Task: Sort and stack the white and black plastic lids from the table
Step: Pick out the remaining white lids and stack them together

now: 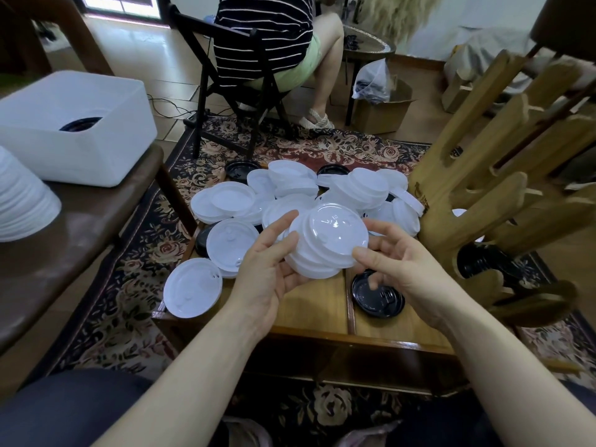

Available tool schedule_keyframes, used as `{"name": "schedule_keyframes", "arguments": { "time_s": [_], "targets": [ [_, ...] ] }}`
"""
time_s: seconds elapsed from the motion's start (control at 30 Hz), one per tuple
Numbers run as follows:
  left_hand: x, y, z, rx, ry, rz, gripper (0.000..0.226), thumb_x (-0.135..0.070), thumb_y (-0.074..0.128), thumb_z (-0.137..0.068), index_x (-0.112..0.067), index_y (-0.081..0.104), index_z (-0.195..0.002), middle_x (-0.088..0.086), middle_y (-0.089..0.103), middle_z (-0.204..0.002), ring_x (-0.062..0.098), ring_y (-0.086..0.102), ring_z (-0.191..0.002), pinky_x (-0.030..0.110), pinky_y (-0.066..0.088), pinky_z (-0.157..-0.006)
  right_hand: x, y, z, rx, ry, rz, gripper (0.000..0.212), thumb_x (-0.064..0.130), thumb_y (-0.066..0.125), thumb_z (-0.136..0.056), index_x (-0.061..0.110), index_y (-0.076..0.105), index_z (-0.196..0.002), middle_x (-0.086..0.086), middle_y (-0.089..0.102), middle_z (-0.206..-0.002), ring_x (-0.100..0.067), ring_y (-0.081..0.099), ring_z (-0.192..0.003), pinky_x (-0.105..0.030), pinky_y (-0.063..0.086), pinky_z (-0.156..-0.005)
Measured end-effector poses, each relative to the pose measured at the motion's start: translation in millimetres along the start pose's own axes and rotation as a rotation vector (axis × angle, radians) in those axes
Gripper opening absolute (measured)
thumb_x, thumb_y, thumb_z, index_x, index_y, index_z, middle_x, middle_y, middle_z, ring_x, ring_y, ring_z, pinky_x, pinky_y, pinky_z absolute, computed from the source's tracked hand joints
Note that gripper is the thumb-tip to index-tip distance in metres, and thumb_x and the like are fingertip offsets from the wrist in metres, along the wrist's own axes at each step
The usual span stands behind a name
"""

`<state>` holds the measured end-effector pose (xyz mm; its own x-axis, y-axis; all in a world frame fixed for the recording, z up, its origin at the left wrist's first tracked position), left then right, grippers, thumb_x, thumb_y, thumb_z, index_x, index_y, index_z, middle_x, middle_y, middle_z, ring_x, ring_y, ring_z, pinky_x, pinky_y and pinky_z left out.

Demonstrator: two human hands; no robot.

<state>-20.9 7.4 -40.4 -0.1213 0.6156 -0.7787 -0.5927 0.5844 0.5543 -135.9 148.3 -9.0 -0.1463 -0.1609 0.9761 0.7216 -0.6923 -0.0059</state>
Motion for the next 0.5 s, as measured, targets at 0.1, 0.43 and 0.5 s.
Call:
{"name": "schedule_keyframes", "arguments": {
  "time_s": [0.1, 0.43, 0.5],
  "targets": [
    [1.3, -2.3, -0.2, -0.009, -0.011, -0.005, 0.032, -0.017, 0.052, -0.100, -0.022, 0.063, -0.129, 0.003, 0.071, -0.122, 0.018, 0.072, -0.091, 0.031, 0.061, -0.064, -0.1, -0.3, -0.4, -0.035, -0.035, 0.102, 0.066, 0.031, 0.075, -0.066, 0.020, 0.053, -0.128, -0.002, 0.067, -0.088, -0.014, 0.064, -0.072, -0.021, 0.047, -0.052],
    [2.2, -3.1, -0.8, -0.001, -0.031, -0.056, 0.031, -0.021, 0.052, -0.101, -0.024, 0.064, -0.129, 0.003, 0.072, -0.123, 0.019, 0.071, -0.096, 0.033, 0.062, -0.070, 0.0, -3.6, -3.2, -0.023, -0.064, 0.113, 0.062, 0.031, 0.075, -0.068, 0.020, 0.055, -0.126, 0.003, 0.067, -0.076, -0.013, 0.064, -0.066, -0.021, 0.047, -0.051],
    [2.4, -3.0, -0.6, 0.000, -0.032, -0.069, 0.030, -0.021, 0.053, -0.101, -0.024, 0.064, -0.129, 0.003, 0.072, -0.122, 0.020, 0.071, -0.099, 0.033, 0.062, -0.072, -2.2, -3.7, -4.0, 0.003, -0.010, 0.043, 0.063, 0.028, 0.074, -0.068, 0.016, 0.053, -0.127, 0.002, 0.065, -0.073, -0.014, 0.063, -0.064, -0.021, 0.046, -0.048]
  ]
}}
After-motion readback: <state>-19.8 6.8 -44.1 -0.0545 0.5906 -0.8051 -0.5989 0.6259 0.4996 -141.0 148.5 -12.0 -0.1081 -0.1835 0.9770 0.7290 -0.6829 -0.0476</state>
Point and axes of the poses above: each hand's wrist, its own z-axis away from the middle knuckle, its own y-axis out of the palm, x = y × z, the point moved 4 cm from there along -z, towards the middle knuckle
